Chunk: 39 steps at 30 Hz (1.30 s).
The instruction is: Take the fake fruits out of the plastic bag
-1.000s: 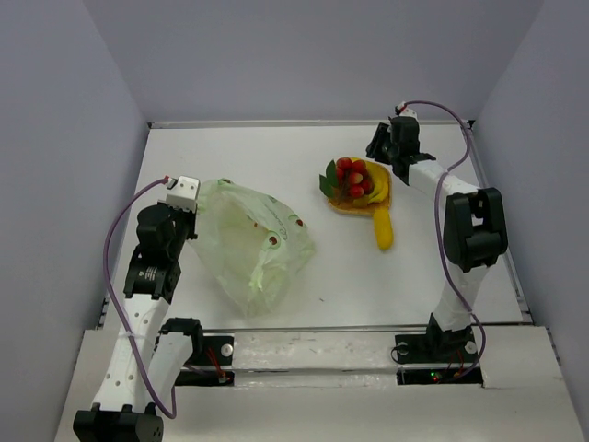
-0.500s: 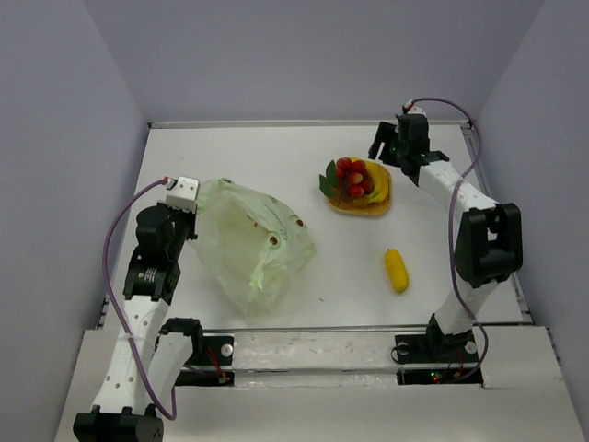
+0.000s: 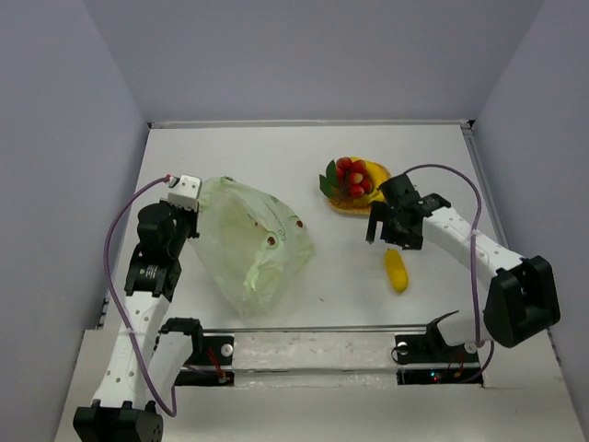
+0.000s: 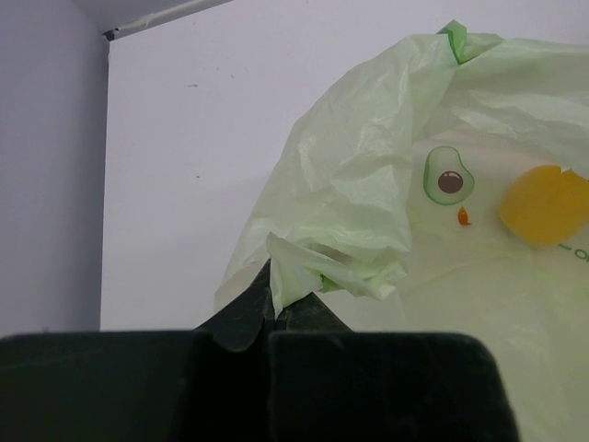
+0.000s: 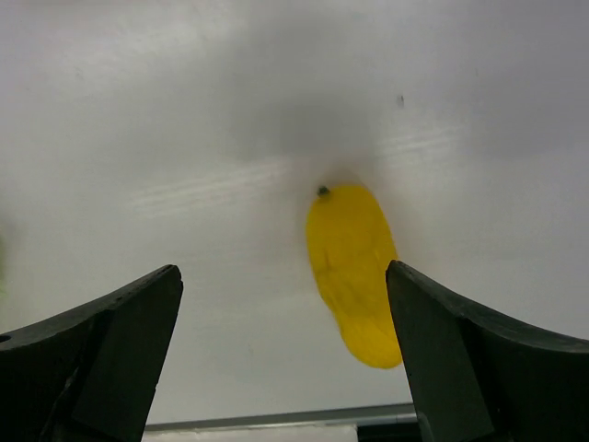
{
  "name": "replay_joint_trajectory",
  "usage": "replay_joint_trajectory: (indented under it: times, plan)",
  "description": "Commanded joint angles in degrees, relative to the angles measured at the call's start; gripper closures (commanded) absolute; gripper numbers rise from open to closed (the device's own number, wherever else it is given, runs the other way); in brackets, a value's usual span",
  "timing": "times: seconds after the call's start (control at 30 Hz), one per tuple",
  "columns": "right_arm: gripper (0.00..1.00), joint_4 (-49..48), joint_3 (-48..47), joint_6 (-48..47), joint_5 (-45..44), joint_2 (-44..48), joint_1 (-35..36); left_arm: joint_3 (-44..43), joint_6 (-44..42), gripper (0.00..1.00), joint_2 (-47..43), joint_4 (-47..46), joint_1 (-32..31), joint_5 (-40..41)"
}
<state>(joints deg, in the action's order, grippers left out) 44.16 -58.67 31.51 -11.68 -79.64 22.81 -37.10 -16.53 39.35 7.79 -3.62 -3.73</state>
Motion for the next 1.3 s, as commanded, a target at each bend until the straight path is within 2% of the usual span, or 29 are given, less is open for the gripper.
replay_joint_trajectory:
  times: [0.0, 0.2, 0.27, 0.3, 0.33, 0.4, 0.43, 0.53, 0.7, 0.83, 0.87, 0.97, 1.0, 1.03, 1.17, 1.27]
  plan:
    - [0.02, 6.6, 5.1, 5.8, -0.2, 4.4, -0.1, -2.4, 0.5, 1.0, -0.2, -3.5, 0.3, -1.8]
    - [0.04, 3.0, 10.5, 7.1, -2.7, 1.8, 0.4, -2.1, -0.2, 1.0, -1.7, -2.9, 0.2, -1.5]
    - [0.1, 1.7, 10.9, 6.5, -3.3, 0.6, 0.4, -1.9, 0.0, 1.0, -2.1, -2.8, 0.3, -1.5]
    - [0.17, 0.2, 11.3, 6.2, -2.7, -0.5, 0.4, -1.7, 0.2, 1.0, -2.3, -2.7, 0.2, -1.5]
    - [0.33, -0.4, 11.6, 6.4, -2.6, -0.9, 0.4, -1.7, 0.3, 1.0, -2.5, -2.5, 0.2, -1.4]
    - [0.47, -1.4, 11.9, 6.3, -2.8, -1.2, 0.4, -1.7, 0.5, 1.0, -2.7, -2.2, 0.2, -1.1]
    - [0.64, -1.4, 11.4, 6.0, -3.3, -1.0, 0.4, -1.7, 0.5, 1.0, -2.9, -1.9, 0.2, -0.8]
    - [0.88, 1.1, 6.7, 5.0, -6.4, 1.1, 0.4, -1.6, 0.1, 1.0, -3.5, -1.6, 0.2, -0.3]
    - [0.91, 2.9, -6.4, 3.0, -12.6, 4.8, 0.4, -1.5, -0.1, 1.0, -3.2, -1.6, 0.2, -0.2]
    - [0.91, -8.5, -13.8, -6.2, -13.0, 3.1, 0.4, -1.7, 0.2, 1.0, -2.6, -1.9, 0.2, -0.6]
    - [0.92, -13.2, -16.2, -8.2, -13.1, 0.0, -0.1, -1.9, 0.4, 1.0, -2.4, -2.0, 0.2, -0.7]
    - [0.92, -17.2, -21.6, -14.1, -12.2, -7.3, -3.2, -2.5, 0.4, 1.0, -2.0, -2.2, 0.2, -0.7]
    - [0.9, -18.4, -26.3, -15.4, -10.8, -12.8, -3.2, -2.6, 0.4, 1.0, -2.1, -2.2, 0.2, -0.6]
    - [0.88, -18.8, -28.8, -19.5, -10.2, -15.6, -3.7, -2.7, 0.5, 1.0, -2.0, -2.3, 0.1, -0.5]
    - [0.85, -19.1, -39.7, -25.7, -9.2, -28.8, -4.3, -3.1, 1.0, 1.0, -2.3, -2.1, 0.2, -0.1]
    - [0.81, -17.9, -44.8, -29.5, -11.5, -32.3, -4.3, -2.9, 0.9, 1.0, -2.9, -1.9, 0.2, 0.8]
